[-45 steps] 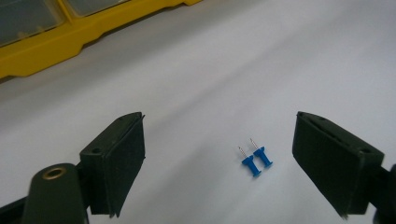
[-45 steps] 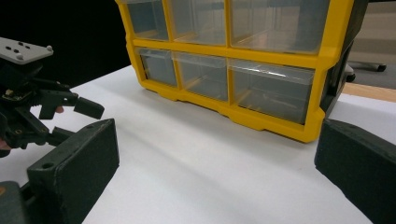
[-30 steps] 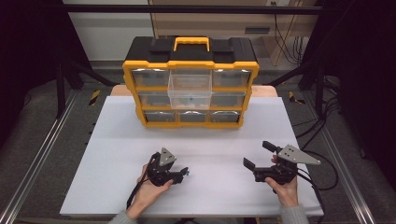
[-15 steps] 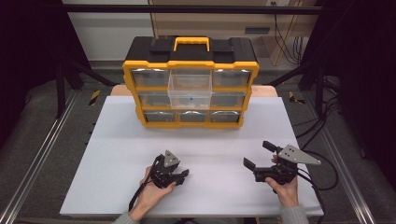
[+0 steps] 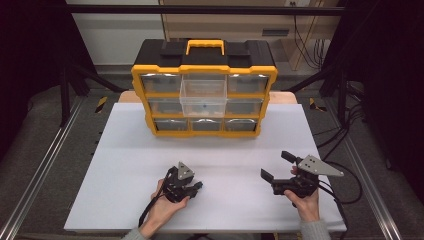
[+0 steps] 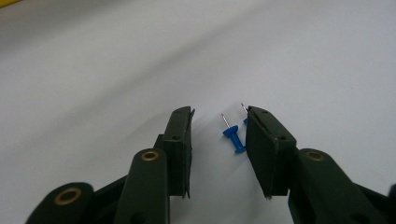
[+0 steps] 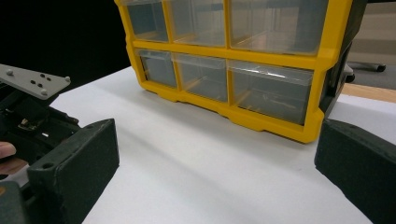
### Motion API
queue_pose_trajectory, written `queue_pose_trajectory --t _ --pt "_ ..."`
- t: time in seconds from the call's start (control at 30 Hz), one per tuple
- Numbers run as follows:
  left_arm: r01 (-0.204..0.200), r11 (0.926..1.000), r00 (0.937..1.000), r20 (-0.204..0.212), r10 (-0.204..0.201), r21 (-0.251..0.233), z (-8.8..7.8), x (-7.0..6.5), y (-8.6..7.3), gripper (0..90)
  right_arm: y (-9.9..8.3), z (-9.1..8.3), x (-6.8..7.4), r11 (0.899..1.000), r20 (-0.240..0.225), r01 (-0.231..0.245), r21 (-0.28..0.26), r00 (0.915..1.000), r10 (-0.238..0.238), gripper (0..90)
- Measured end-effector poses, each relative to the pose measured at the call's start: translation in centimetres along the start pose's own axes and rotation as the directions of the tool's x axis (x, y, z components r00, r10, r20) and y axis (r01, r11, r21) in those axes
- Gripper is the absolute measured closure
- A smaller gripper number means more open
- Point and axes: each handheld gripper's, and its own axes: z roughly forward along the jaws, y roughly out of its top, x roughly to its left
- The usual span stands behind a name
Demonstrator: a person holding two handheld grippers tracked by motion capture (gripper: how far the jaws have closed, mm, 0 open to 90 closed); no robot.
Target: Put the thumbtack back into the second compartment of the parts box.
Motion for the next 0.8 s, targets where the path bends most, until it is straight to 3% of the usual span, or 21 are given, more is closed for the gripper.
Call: queue_pose_trajectory --t 0.8 --pt "-0.015 0.9999 0.9995 -0.026 0.015 0.008 -0.04 -0.15 0.01 74.2 0.01 0.01 0.01 1.000 0.002 -0.006 0.003 1.0000 0.006 0.5"
